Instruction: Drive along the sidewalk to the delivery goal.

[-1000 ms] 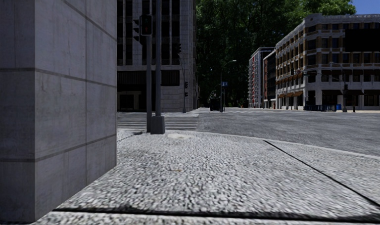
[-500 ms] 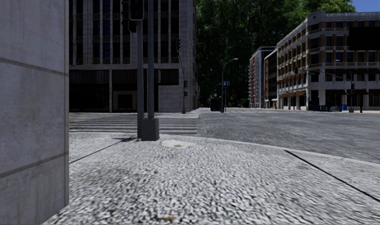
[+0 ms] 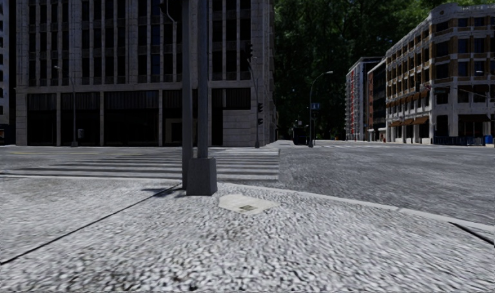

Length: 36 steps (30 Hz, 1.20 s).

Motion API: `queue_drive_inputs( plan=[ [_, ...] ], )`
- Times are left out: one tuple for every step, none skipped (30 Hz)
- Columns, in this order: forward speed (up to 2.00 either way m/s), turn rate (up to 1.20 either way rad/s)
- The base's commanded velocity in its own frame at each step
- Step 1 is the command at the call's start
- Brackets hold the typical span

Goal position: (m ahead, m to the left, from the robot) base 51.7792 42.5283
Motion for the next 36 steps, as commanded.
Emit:
queue_drive_inputs(
  plan=[
    [1.72,0.47],
    [1.66,0.47],
    [1.62,0.47],
    [1.60,0.47],
    [1.60,0.47],
    [1.60,0.47],
    [1.60,0.47],
    [1.60,0.47],
    [1.60,0.47],
    [1.60,0.47],
    [1.60,0.48],
    [1.60,0.48],
    [1.60,0.48],
    [1.60,0.48],
    [1.60,0.49],
    [1.60,0.49],
    [1.60,0.53],
    [1.60,0.54],
    [1.60,0.55],
    [1.60,0.57],
    [1.60,0.57],
    [1.60,0.61],
    [1.60,0.62],
    [1.60,0.62],
    [1.60,0.62],
    [1.60,0.62],
    [1.60,0.62],
    [1.60,0.62],
    [1.60,0.62],
    [1.60,0.62],
    [1.60,0.62],
    [1.60,0.62],
    [1.60,0.62],
    [1.60,0.62],
    [1.60,0.62],
    [1.60,0.62]
  ],
)
